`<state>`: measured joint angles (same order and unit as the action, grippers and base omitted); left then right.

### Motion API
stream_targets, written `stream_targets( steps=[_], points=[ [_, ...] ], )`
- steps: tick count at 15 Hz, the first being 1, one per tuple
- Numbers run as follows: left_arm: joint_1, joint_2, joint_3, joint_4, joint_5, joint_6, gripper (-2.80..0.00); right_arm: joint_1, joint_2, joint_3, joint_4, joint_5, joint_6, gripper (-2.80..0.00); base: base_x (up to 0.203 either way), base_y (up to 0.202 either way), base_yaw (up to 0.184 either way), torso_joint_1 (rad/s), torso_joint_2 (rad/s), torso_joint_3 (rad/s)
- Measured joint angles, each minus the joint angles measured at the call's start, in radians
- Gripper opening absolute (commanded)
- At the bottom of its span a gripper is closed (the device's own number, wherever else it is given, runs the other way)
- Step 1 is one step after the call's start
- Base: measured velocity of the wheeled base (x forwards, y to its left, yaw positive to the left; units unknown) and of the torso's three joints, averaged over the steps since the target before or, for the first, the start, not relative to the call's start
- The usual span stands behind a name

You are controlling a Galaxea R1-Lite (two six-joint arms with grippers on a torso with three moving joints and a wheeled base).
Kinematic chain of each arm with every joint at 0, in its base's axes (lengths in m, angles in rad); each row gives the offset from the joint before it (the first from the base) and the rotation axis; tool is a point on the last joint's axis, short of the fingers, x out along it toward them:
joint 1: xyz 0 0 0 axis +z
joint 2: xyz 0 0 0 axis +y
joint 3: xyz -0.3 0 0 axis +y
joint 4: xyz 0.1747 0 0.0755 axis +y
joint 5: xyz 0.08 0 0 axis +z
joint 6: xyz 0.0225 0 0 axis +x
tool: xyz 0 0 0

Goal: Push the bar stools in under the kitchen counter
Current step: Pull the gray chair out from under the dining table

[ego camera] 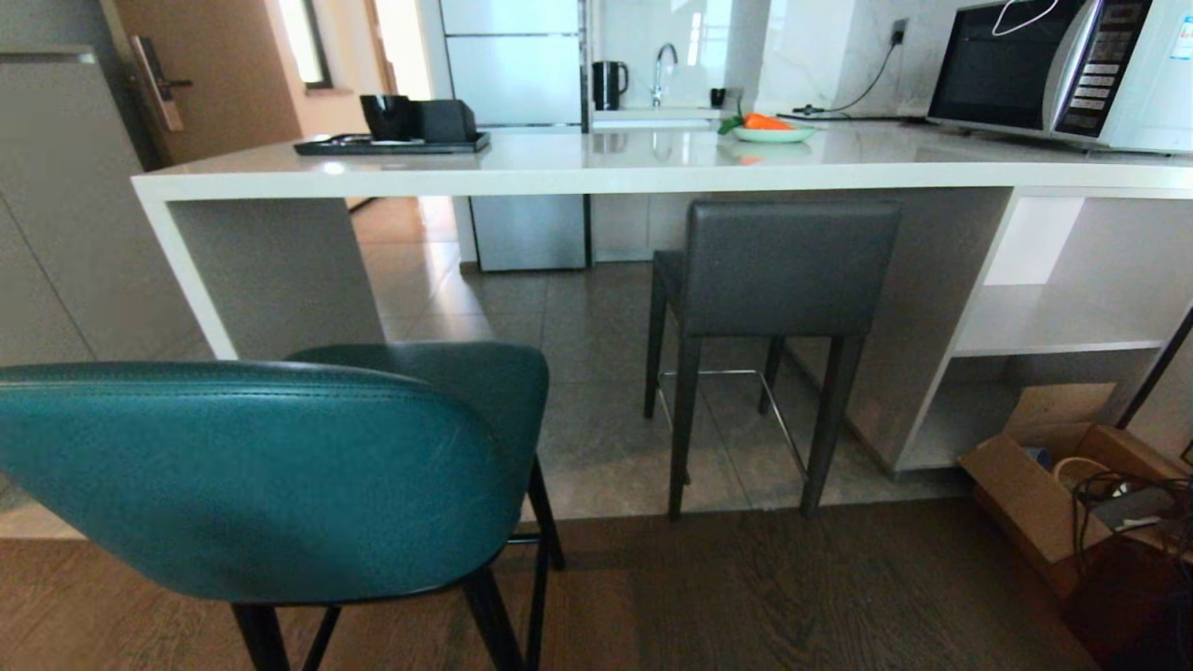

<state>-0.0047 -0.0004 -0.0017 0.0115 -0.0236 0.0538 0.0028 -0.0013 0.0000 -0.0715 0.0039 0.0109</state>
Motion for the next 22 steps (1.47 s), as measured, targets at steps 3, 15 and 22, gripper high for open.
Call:
stream_targets(
  steps=[3, 15, 22],
  points=[
    [0.0, 0.0, 0.0, -0.001, 0.0, -0.004, -2.8, 0.0, 0.0, 0.0, -0.001, 0.0, 0.0, -2.8, 0.0, 0.0, 0.0, 0.0, 0.0, 0.0],
    [0.0, 0.0, 0.0, -0.004, 0.002, -0.028, -2.8, 0.0, 0.0, 0.0, 0.0, -0.001, 0.0, -2.8, 0.0, -0.166, 0.002, 0.001, 0.0, 0.002],
    [0.0, 0.0, 0.0, -0.004, 0.002, -0.031, -2.8, 0.0, 0.0, 0.0, 0.0, -0.001, 0.0, -2.8, 0.0, -0.194, 0.001, 0.002, 0.0, 0.003]
  ],
)
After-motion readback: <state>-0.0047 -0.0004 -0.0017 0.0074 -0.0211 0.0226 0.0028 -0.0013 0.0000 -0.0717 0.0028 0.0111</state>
